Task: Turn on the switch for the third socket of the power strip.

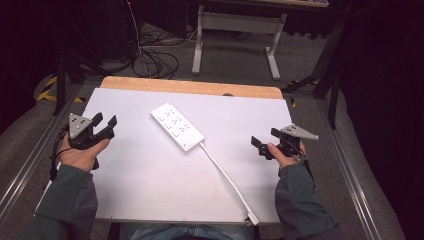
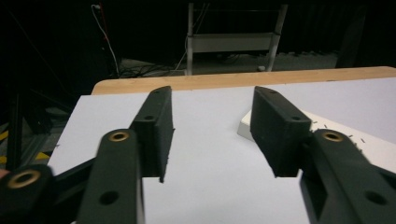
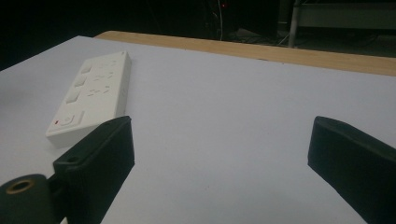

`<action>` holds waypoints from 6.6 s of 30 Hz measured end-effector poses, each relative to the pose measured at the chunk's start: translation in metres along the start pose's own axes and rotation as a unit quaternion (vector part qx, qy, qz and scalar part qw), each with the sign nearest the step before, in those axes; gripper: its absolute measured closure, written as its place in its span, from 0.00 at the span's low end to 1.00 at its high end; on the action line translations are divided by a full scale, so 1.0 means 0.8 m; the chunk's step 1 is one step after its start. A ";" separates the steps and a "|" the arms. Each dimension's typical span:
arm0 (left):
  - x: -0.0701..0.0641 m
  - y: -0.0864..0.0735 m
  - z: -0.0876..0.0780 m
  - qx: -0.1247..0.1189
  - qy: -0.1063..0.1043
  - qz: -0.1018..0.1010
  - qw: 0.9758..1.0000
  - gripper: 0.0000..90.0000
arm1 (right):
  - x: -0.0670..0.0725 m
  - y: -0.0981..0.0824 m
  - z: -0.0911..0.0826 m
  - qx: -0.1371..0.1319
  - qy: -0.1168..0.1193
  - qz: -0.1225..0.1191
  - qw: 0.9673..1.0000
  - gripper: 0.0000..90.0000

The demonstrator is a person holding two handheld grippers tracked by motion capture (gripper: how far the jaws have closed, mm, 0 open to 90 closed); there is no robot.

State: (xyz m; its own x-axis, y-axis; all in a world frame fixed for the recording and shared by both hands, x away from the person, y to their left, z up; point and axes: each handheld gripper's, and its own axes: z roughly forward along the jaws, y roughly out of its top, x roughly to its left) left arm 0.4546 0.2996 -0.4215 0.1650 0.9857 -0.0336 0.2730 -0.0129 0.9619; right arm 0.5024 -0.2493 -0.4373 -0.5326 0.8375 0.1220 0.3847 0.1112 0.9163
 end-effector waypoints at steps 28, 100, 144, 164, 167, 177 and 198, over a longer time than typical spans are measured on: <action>0.011 0.003 0.017 0.006 -0.004 0.008 1.000 1.00 | 0.002 -0.001 0.000 0.004 0.002 -0.003 1.000 0.08; -0.061 0.007 0.121 0.079 -0.087 0.110 0.987 1.00 | 0.006 -0.002 0.006 0.014 0.011 -0.022 1.000 0.09; -0.098 -0.012 0.182 0.149 -0.115 0.155 0.970 1.00 | 0.006 -0.002 0.006 0.017 0.009 -0.026 0.999 0.09; -0.101 -0.020 0.195 0.165 -0.117 0.154 0.967 1.00 | 0.006 -0.003 0.005 0.018 0.007 -0.026 0.999 0.09; -0.097 -0.020 0.196 0.165 -0.113 0.158 0.967 1.00 | 0.007 -0.003 0.005 0.017 0.007 -0.027 0.999 0.09; -0.101 -0.023 0.195 0.165 -0.112 0.169 0.965 1.00 | 0.007 -0.003 0.005 0.018 0.007 -0.026 0.999 0.09; -0.093 -0.006 0.180 0.119 -0.096 0.123 0.981 1.00 | 0.006 -0.004 0.001 0.019 0.000 -0.026 0.999 0.09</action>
State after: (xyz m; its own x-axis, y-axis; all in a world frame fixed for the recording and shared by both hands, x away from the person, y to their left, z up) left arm 0.5772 0.2025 -0.4629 0.4230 0.8984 0.1182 0.4131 -0.3073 0.8573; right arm 0.4988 -0.2451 -0.4401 -0.5525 0.8301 0.0750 0.3852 0.1745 0.9062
